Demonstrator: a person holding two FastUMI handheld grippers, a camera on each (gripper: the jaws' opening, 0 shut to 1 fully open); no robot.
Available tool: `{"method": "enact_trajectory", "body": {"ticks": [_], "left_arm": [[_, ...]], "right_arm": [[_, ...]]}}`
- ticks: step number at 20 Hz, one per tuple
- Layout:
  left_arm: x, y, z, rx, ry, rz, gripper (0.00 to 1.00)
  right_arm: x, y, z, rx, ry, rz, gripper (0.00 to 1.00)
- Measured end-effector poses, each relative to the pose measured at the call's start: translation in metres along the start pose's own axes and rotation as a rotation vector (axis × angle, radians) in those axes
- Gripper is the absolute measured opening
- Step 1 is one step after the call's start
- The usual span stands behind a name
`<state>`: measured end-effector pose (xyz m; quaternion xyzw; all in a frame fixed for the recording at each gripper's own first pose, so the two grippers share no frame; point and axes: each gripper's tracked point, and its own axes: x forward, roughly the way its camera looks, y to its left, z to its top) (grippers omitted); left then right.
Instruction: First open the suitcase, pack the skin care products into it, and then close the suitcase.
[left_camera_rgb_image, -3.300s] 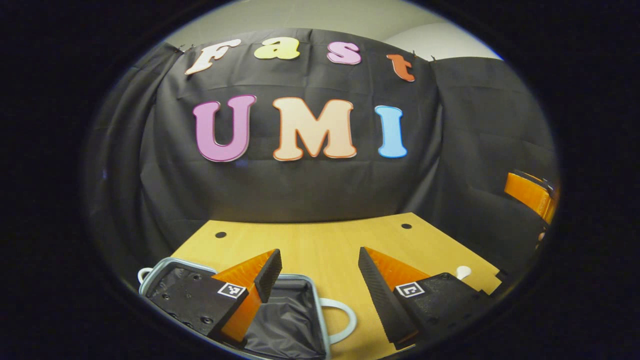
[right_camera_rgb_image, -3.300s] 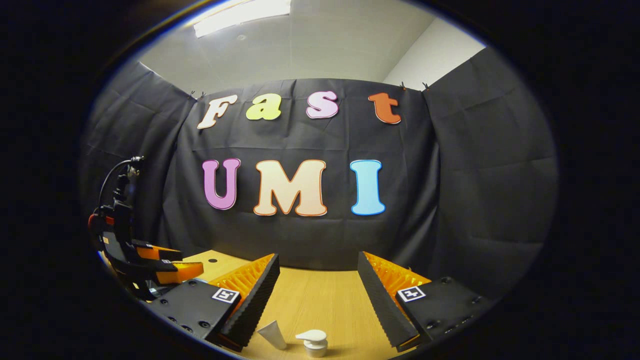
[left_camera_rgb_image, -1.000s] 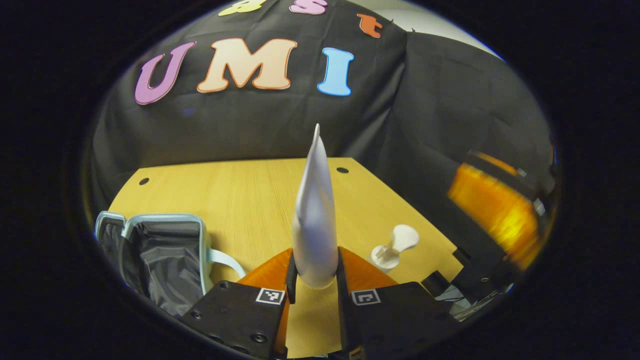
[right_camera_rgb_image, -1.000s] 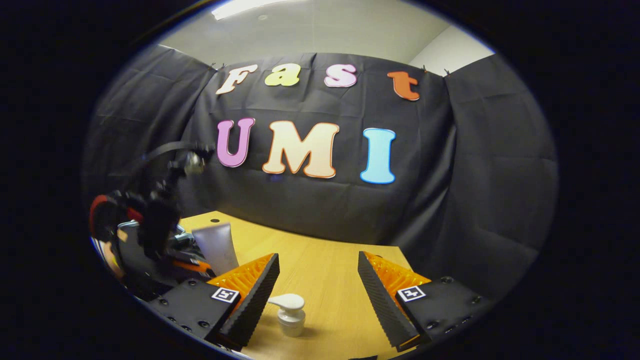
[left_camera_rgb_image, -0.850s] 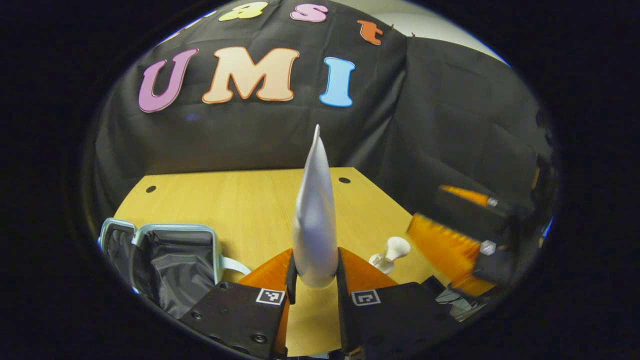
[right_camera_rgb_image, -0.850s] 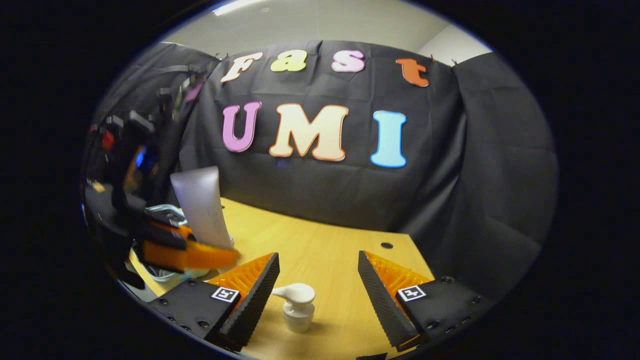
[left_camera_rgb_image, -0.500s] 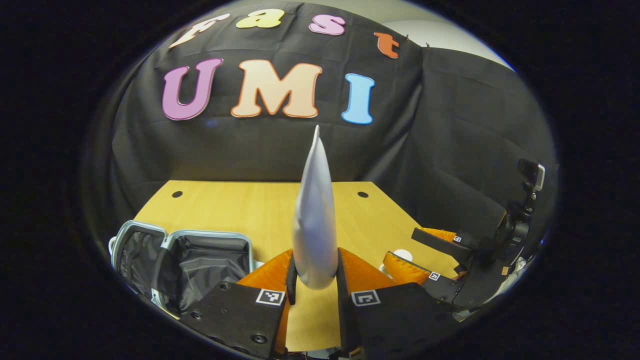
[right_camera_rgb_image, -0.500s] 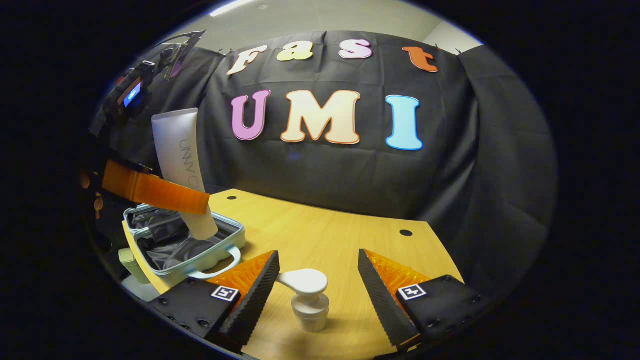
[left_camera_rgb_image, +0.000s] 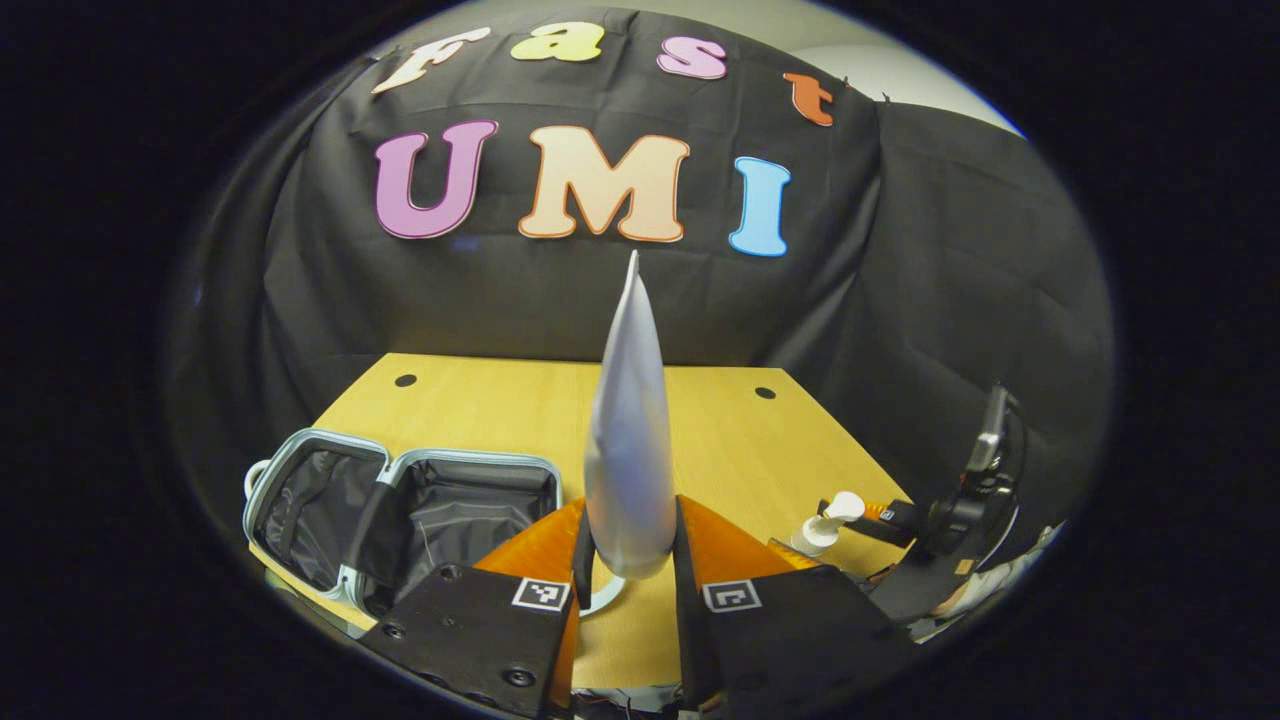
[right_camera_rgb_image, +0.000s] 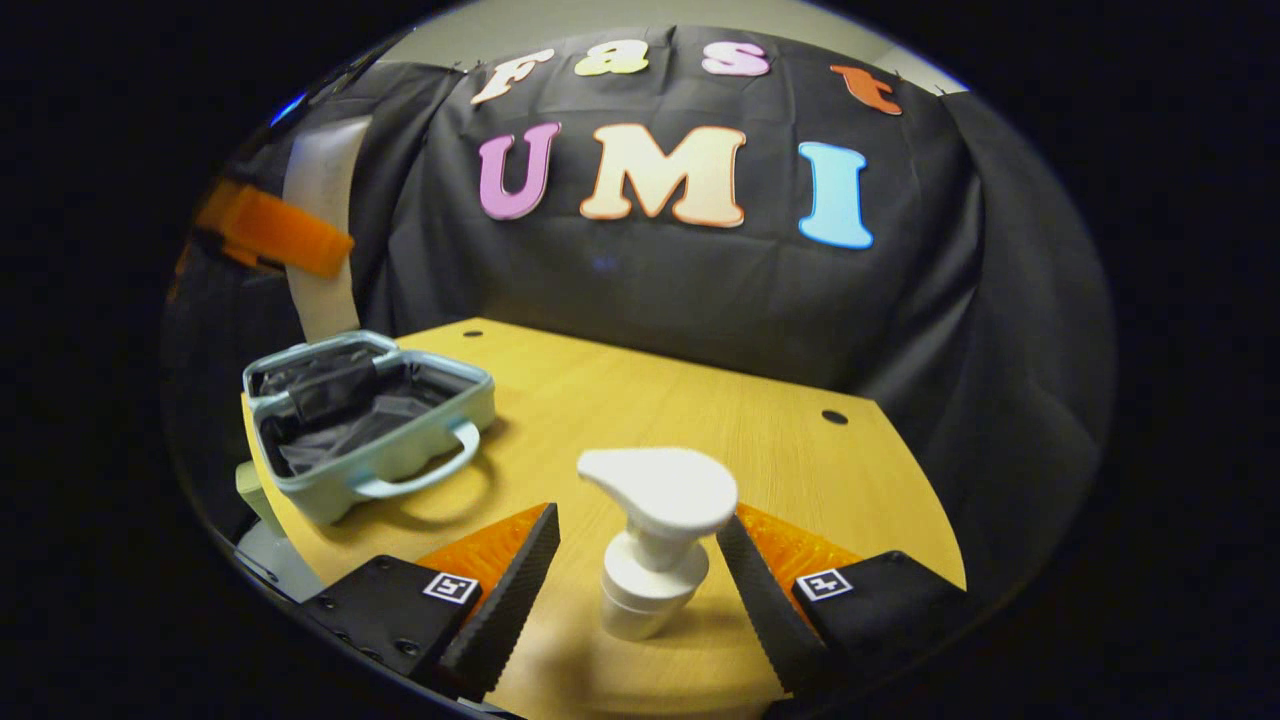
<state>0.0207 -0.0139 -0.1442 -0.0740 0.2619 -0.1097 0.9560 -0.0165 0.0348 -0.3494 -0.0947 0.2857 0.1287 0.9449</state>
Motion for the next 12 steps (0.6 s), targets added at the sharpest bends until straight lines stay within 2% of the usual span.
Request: {"method": "enact_trajectory", "body": {"ticks": [2, 4, 5, 8, 11, 12], "left_arm": [[-0.006, 0.008, 0.002, 0.006, -0.005, 0.026, 0.34], [-0.012, 0.020, 0.001, 0.017, -0.005, 0.059, 0.36], [-0.015, 0.025, 0.001, 0.021, -0.004, 0.076, 0.34], [-0.017, 0.045, -0.004, 0.019, 0.008, 0.119, 0.34], [-0.012, 0.066, -0.018, 0.018, 0.047, 0.134, 0.34], [-0.009, 0.076, -0.026, 0.024, 0.068, 0.141, 0.31]], "right_arm": [[0.002, 0.002, -0.019, 0.039, 0.051, 0.020, 0.98], [0.006, -0.008, -0.016, 0.077, 0.043, -0.005, 0.75], [0.004, -0.007, -0.019, 0.092, 0.049, -0.002, 0.63], [-0.001, -0.011, -0.007, 0.112, 0.032, -0.002, 0.59], [-0.015, -0.008, 0.022, 0.151, -0.002, 0.017, 0.57], [-0.021, -0.008, 0.034, 0.164, -0.019, 0.019, 0.57]]}}
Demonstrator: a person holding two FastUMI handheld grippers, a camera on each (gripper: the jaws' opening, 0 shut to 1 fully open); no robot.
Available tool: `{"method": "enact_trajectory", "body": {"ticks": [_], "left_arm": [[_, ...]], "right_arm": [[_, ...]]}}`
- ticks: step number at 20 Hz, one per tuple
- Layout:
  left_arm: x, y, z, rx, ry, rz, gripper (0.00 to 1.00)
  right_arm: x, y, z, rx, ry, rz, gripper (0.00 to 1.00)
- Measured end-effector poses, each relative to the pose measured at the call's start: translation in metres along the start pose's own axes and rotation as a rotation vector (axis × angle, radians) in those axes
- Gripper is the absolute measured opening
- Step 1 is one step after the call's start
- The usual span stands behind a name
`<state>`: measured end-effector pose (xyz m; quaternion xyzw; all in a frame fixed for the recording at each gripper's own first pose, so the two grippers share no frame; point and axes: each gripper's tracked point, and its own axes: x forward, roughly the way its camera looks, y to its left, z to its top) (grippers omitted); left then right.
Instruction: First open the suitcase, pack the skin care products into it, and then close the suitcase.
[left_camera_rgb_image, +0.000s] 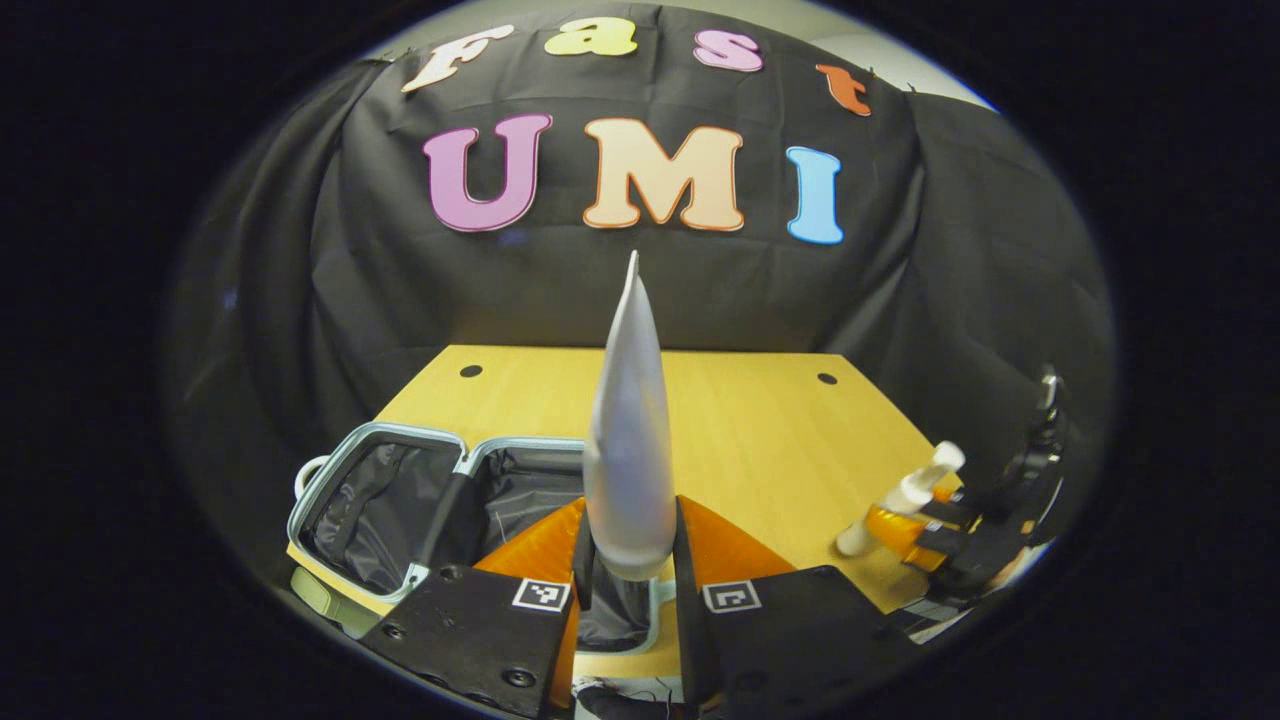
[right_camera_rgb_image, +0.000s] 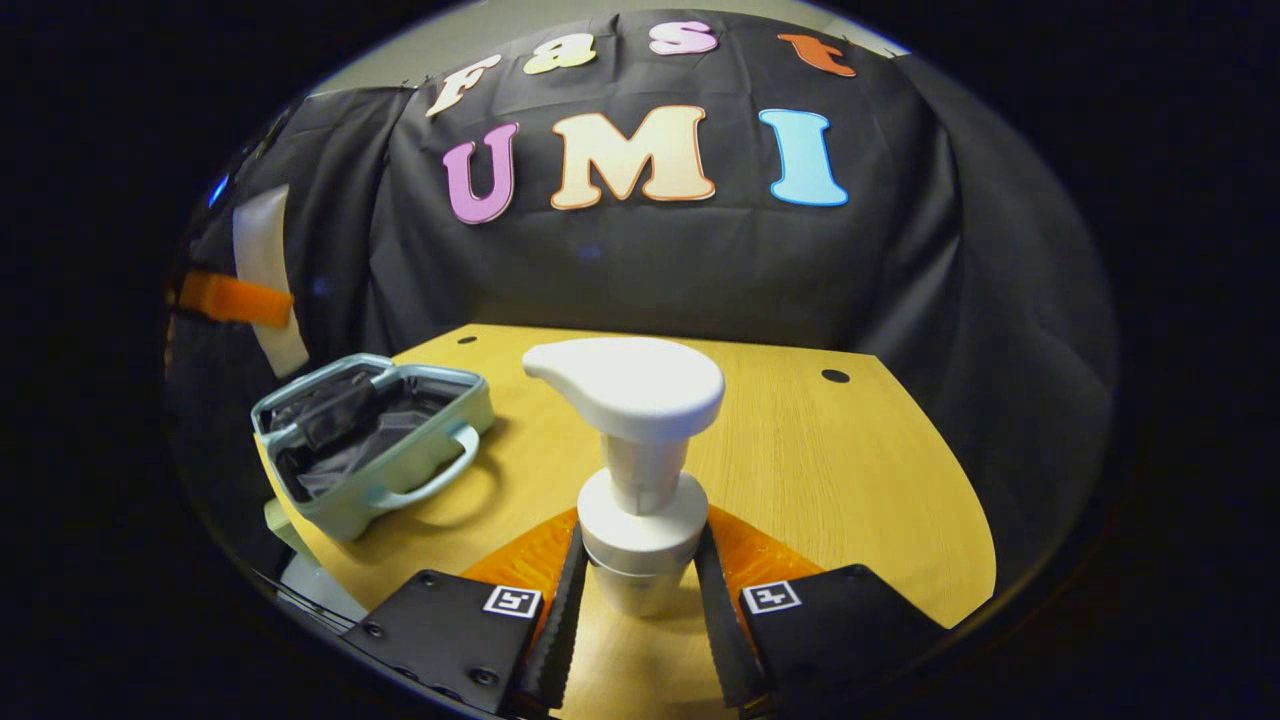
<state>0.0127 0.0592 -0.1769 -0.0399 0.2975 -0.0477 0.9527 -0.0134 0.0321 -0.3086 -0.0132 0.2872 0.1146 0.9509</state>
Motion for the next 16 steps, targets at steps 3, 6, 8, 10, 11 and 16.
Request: {"method": "enact_trajectory", "body": {"ticks": [3, 6, 8, 10, 11, 16], "left_arm": [[0.019, 0.035, -0.040, 0.009, 0.137, 0.031, 0.31], [0.033, 0.062, -0.077, 0.006, 0.268, 0.034, 0.34], [0.045, 0.074, -0.101, -0.005, 0.351, 0.021, 0.34], [0.059, 0.080, -0.119, -0.014, 0.406, 0.009, 0.34], [0.064, 0.084, -0.126, -0.017, 0.428, 0.007, 0.34], [0.081, 0.099, -0.149, -0.069, 0.468, -0.023, 0.35]], "right_arm": [[-0.016, 0.014, 0.029, 0.022, -0.034, 0.005, 0.58], [-0.028, 0.036, 0.047, 0.024, -0.056, 0.013, 0.56], [-0.034, 0.056, 0.052, 0.038, -0.048, 0.030, 0.58], [-0.036, 0.080, 0.052, 0.045, -0.026, 0.060, 0.58], [-0.036, 0.091, 0.053, 0.052, -0.014, 0.077, 0.58], [-0.035, 0.142, 0.061, 0.101, 0.041, 0.133, 0.58]]}}
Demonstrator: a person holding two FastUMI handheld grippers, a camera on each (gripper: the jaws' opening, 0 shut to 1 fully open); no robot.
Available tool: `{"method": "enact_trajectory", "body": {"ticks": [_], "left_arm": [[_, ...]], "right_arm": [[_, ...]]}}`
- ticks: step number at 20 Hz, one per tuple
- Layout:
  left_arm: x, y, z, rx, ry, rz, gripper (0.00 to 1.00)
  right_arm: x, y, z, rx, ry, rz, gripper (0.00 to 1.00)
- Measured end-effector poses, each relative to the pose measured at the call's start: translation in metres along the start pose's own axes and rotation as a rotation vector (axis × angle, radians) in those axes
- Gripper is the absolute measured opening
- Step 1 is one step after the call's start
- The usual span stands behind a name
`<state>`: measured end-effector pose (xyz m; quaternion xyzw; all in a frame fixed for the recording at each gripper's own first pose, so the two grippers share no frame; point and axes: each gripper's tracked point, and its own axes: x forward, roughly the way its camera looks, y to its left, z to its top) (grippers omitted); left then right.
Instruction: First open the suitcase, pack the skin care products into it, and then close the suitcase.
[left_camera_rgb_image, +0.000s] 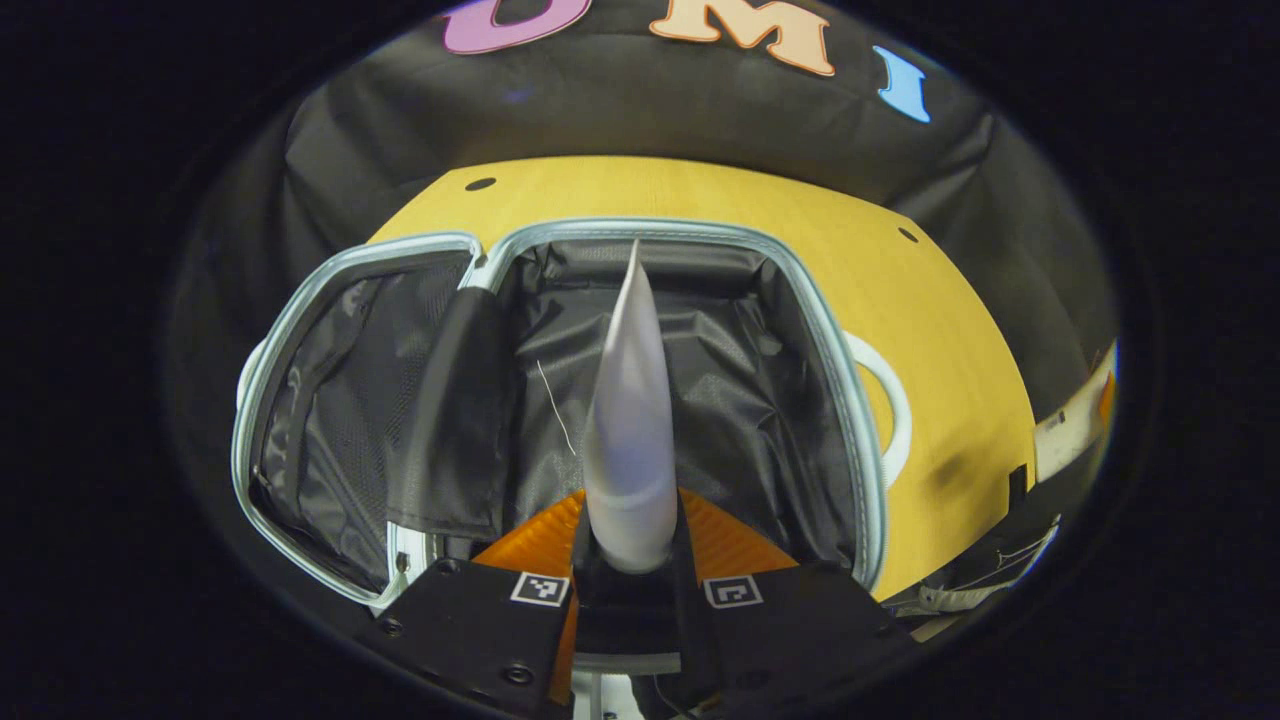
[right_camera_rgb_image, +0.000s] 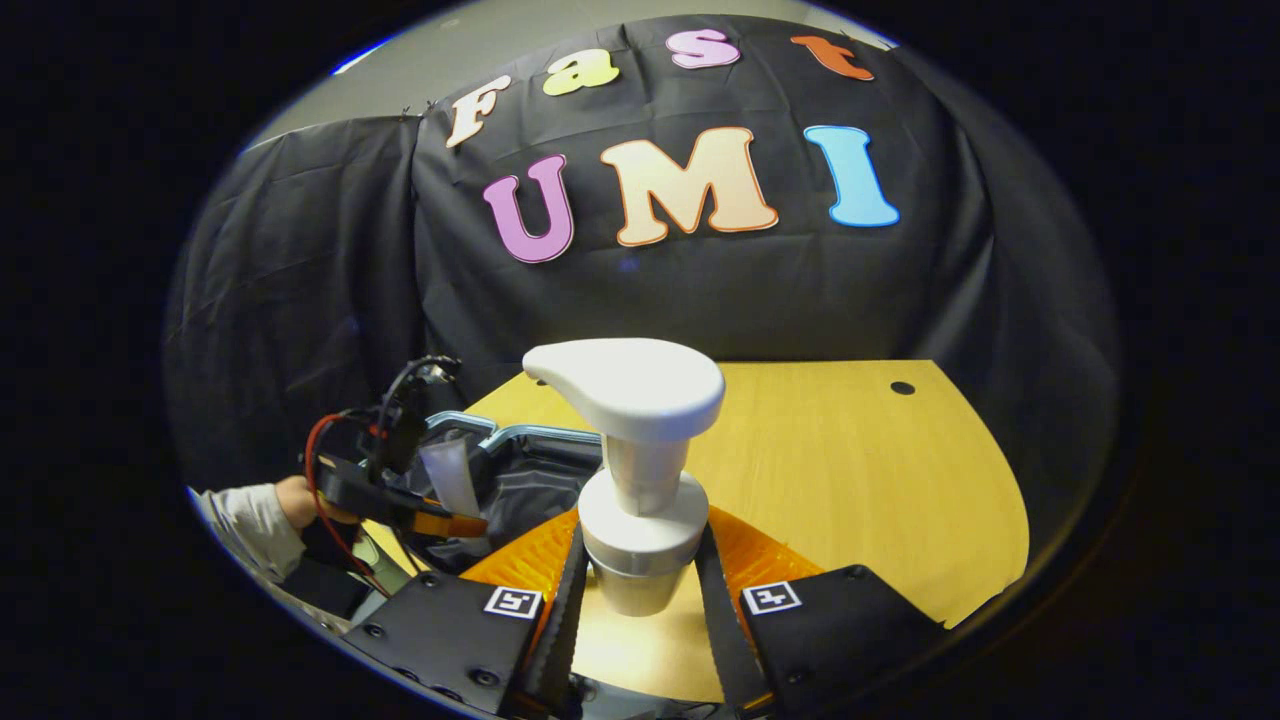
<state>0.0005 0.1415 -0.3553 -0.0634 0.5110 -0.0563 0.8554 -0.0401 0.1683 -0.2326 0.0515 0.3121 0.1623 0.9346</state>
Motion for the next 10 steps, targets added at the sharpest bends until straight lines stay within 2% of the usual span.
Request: {"method": "enact_trajectory", "body": {"ticks": [2, 3, 6, 10], "left_arm": [[0.006, 0.003, 0.006, -0.021, -0.017, -0.012, 0.40], [0.007, 0.005, 0.000, -0.044, 0.013, -0.022, 0.41], [0.012, 0.003, 0.004, -0.049, -0.022, -0.062, 0.95], [-0.009, 0.006, 0.030, -0.006, -0.139, -0.112, 0.96]], "right_arm": [[0.006, 0.019, 0.000, -0.005, 0.016, 0.017, 0.58], [0.010, 0.029, 0.000, -0.010, 0.023, 0.030, 0.58], [0.030, 0.054, -0.008, -0.020, 0.067, 0.063, 0.56], [0.065, 0.091, -0.027, 0.006, 0.158, 0.117, 0.58]]}}
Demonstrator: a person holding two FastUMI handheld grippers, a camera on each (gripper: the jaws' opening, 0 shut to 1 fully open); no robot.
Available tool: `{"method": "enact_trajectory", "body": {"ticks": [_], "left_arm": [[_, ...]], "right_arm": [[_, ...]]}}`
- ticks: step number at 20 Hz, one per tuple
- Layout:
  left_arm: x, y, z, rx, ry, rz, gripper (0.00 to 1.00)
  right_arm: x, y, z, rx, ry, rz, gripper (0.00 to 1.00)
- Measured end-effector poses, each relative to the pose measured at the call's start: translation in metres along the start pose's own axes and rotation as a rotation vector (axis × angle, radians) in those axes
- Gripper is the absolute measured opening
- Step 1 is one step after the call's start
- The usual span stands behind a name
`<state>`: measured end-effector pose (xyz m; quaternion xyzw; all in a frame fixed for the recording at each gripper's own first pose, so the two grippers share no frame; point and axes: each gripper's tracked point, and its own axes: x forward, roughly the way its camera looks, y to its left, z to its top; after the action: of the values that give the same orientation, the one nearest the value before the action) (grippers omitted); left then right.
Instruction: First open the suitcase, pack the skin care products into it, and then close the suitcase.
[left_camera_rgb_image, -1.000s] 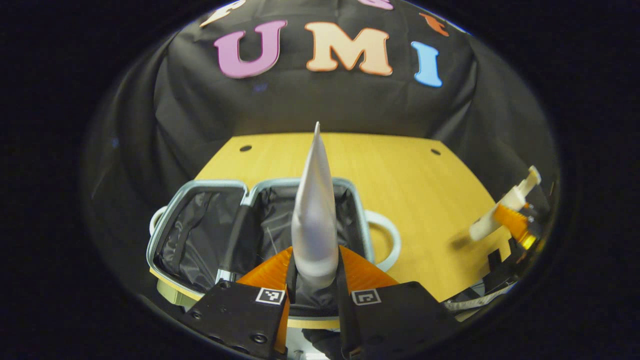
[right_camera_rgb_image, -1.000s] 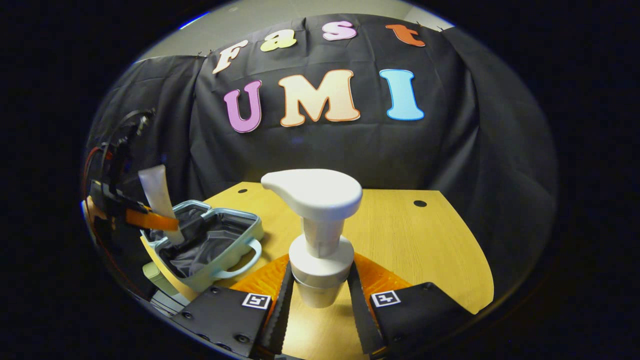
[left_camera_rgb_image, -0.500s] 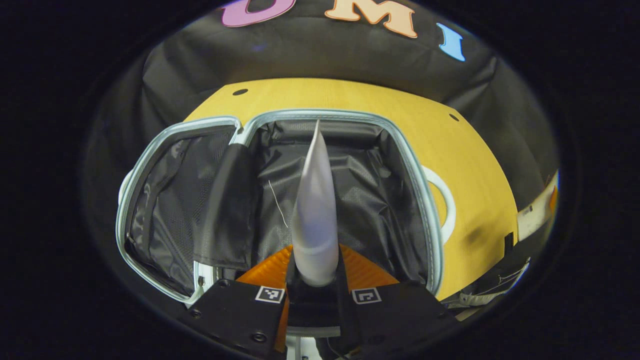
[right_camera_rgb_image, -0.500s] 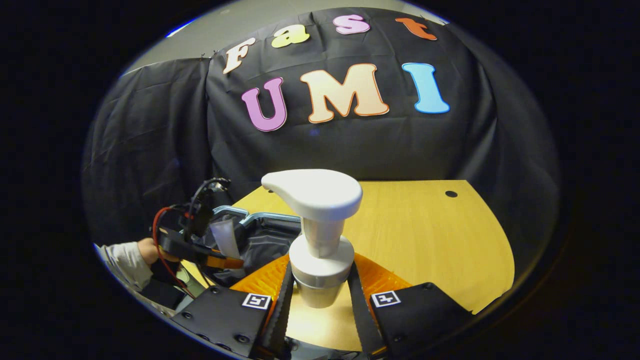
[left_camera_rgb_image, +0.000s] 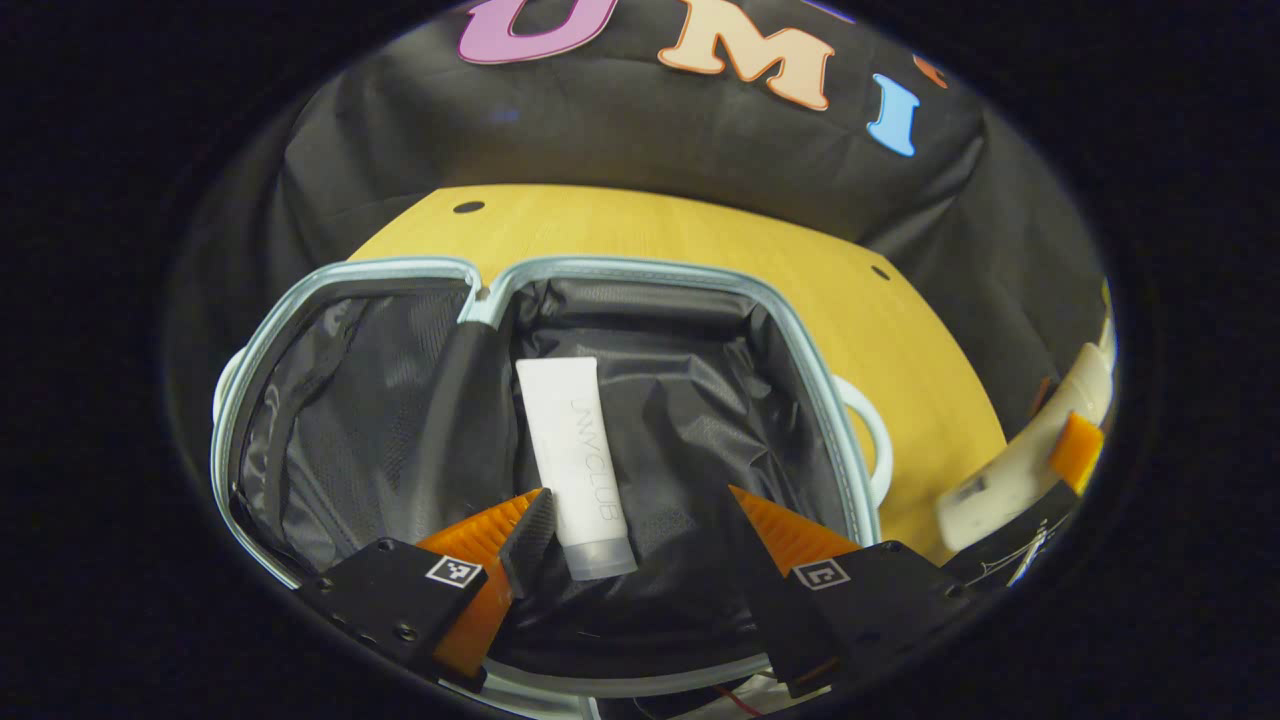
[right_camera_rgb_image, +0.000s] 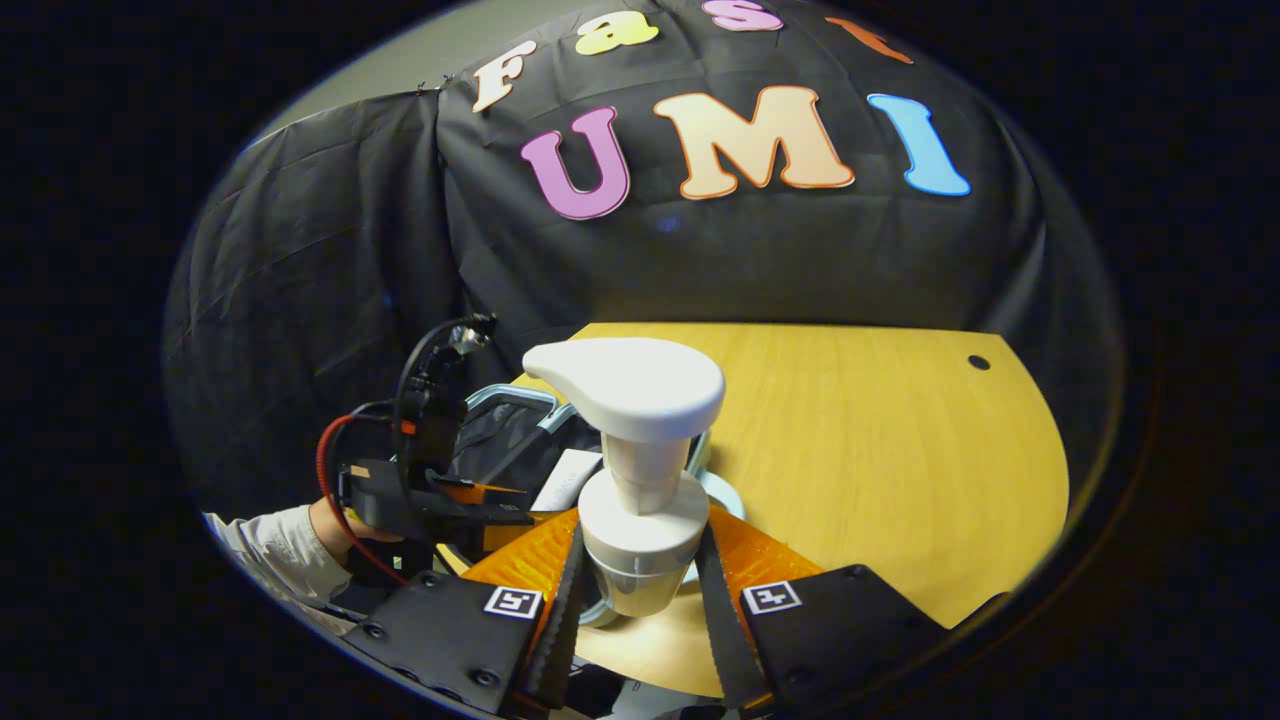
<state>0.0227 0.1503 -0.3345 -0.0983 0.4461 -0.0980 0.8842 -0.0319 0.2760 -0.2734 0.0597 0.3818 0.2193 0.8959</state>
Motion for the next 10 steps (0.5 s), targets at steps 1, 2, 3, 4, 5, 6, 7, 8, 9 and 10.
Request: {"method": "enact_trajectory", "body": {"ticks": [1, 2, 3, 4, 5, 6, 7, 8, 9, 10], "left_arm": [[-0.007, 0.003, 0.007, 0.002, -0.023, -0.013, 0.96], [-0.014, 0.007, 0.015, -0.001, -0.050, -0.023, 0.96], [-0.023, 0.011, 0.021, -0.009, -0.069, -0.035, 0.96], [-0.030, 0.019, 0.026, -0.020, -0.088, -0.040, 0.96], [-0.039, 0.028, 0.032, -0.032, -0.106, -0.042, 0.96], [-0.046, 0.040, 0.037, -0.050, -0.121, -0.041, 0.96], [-0.053, 0.052, 0.043, -0.072, -0.140, -0.039, 0.96], [-0.062, 0.061, 0.046, -0.098, -0.157, -0.036, 0.96], [-0.070, 0.073, 0.051, -0.122, -0.175, -0.030, 0.96], [-0.077, 0.087, 0.053, -0.137, -0.181, -0.014, 0.96]], "right_arm": [[0.010, 0.009, -0.004, 0.012, 0.023, 0.014, 0.58], [0.021, 0.017, -0.007, 0.025, 0.044, 0.026, 0.58], [0.030, 0.025, -0.016, 0.038, 0.069, 0.034, 0.58], [0.041, 0.031, -0.020, 0.051, 0.087, 0.038, 0.58], [0.051, 0.037, -0.023, 0.063, 0.103, 0.038, 0.58], [0.062, 0.039, -0.025, 0.066, 0.114, 0.031, 0.56], [0.072, 0.041, -0.031, 0.063, 0.126, 0.018, 0.56], [0.081, 0.041, -0.038, 0.060, 0.146, 0.002, 0.59], [0.089, 0.041, -0.046, 0.059, 0.166, -0.012, 0.59], [0.097, 0.040, -0.053, 0.065, 0.184, -0.029, 0.59]]}}
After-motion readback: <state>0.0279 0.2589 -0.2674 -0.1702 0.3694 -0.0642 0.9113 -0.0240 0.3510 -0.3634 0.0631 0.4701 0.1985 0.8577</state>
